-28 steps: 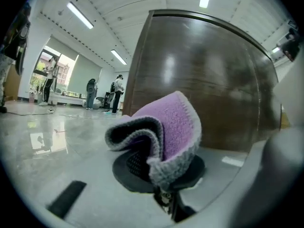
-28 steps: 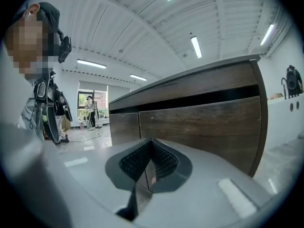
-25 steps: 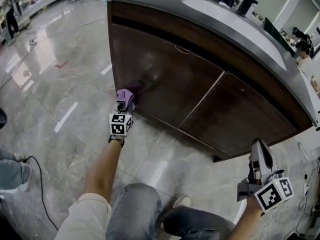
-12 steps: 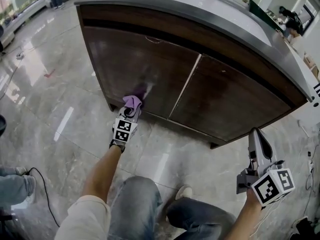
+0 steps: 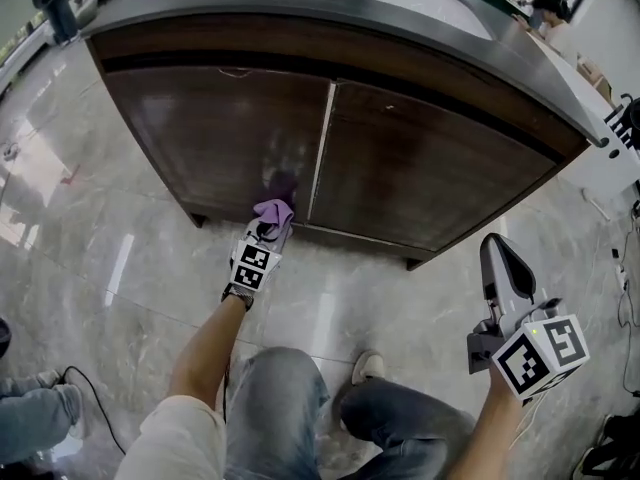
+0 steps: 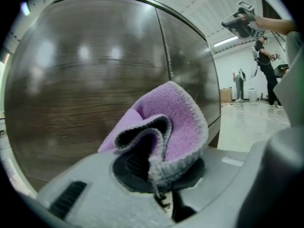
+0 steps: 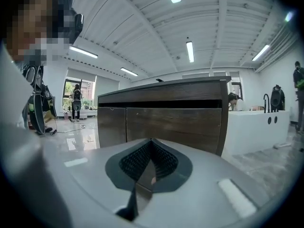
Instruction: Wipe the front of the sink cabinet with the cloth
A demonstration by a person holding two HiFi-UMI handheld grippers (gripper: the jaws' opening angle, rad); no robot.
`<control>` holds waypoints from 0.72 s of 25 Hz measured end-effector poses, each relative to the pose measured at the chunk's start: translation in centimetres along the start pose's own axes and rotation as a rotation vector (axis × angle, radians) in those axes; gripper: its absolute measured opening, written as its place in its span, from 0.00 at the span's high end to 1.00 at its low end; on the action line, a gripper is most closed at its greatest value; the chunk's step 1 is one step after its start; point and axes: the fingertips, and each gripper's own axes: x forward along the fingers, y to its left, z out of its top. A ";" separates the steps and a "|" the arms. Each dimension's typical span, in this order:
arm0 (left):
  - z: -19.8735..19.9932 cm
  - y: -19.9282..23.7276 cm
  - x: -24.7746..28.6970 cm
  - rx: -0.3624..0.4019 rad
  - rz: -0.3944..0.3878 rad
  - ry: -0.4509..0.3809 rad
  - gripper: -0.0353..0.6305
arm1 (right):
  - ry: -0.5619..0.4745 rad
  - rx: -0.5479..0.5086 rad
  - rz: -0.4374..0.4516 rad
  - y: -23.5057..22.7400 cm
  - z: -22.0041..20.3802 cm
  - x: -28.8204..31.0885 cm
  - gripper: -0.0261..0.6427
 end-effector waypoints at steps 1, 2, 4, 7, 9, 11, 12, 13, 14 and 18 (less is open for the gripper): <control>0.2 -0.9 0.6 0.008 -0.025 -0.002 0.87 | 0.001 -0.002 -0.006 -0.1 -0.1 -0.2 0.95; 0.4 -1.7 1.1 0.013 -0.045 -0.005 0.88 | 0.001 -0.003 -0.014 -0.3 -0.1 -0.4 0.95; 0.9 -3.3 1.9 0.016 -0.091 -0.010 0.87 | 0.001 0.004 -0.032 -0.6 -0.3 -1.0 0.95; 2.2 -6.6 3.1 0.027 -0.179 -0.016 0.87 | -0.012 0.027 -0.062 -1.4 -0.2 -2.1 0.95; 3.2 -8.6 4.1 0.028 -0.224 -0.019 0.87 | -0.012 0.030 -0.077 -1.8 -0.3 -2.8 0.95; 3.7 -10.1 4.8 0.031 -0.250 -0.021 0.87 | -0.006 0.029 -0.089 -2.1 -0.6 -3.3 0.95; 3.8 -10.8 5.1 0.034 -0.260 -0.021 0.87 | -0.005 0.030 -0.096 -2.3 -0.6 -3.6 0.95; 3.9 -11.4 5.4 0.040 -0.274 -0.020 0.87 | -0.005 0.031 -0.104 -2.5 -0.7 -4.0 0.95; 3.9 -12.2 5.8 0.048 -0.289 -0.019 0.87 | -0.005 0.032 -0.114 -2.7 -0.8 -4.4 0.95; 4.2 -15.3 7.5 0.073 -0.341 -0.014 0.87 | 0.001 0.050 -0.154 -3.9 -1.5 -6.0 0.95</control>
